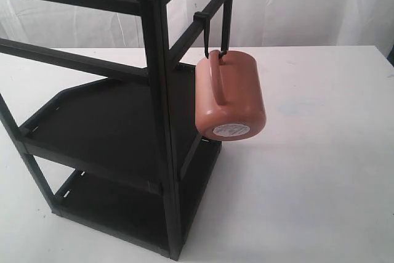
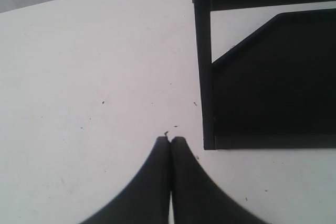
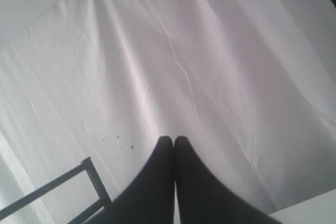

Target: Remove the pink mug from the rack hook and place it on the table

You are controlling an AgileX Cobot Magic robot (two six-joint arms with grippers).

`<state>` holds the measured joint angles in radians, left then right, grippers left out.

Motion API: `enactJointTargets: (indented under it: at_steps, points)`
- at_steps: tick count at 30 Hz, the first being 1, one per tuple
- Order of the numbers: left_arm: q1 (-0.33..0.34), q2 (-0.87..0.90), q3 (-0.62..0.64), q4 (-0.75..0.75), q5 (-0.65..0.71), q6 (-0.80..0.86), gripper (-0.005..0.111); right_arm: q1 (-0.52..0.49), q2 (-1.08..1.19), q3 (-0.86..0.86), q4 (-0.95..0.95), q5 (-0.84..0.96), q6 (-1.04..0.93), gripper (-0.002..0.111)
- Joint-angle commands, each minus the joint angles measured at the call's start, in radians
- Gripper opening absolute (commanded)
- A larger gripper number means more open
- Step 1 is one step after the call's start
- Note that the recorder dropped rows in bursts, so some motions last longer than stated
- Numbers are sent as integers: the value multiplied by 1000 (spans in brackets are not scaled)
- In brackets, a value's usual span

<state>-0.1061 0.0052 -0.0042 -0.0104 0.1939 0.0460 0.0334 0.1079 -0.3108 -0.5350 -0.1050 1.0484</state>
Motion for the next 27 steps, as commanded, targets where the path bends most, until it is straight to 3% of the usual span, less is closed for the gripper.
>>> enactJointTargets:
  at_steps: [1,6,11,16,19,24,25,27]
  points:
    - [1,-5,4,-3,0,3,0,121,233,-157,-585,6,318,0]
    - [1,-5,4,-3,0,3,0,155,485,-230,-665,40,289,0]
    - [1,-5,4,-3,0,3,0,155,567,-398,-665,-50,46,0]
    - [1,-5,4,-3,0,3,0,155,574,-547,-665,-39,-496,0]
    - [1,-5,4,-3,0,3,0,155,574,-599,-655,230,-670,0]
    - [1,-5,4,-3,0,3,0,155,587,-592,-493,960,-306,0]
    - [1,-5,4,-3,0,3,0,155,587,-583,-435,1035,-247,0]
    - [1,-5,4,-3,0,3,0,155,578,-571,-236,1047,-310,0]
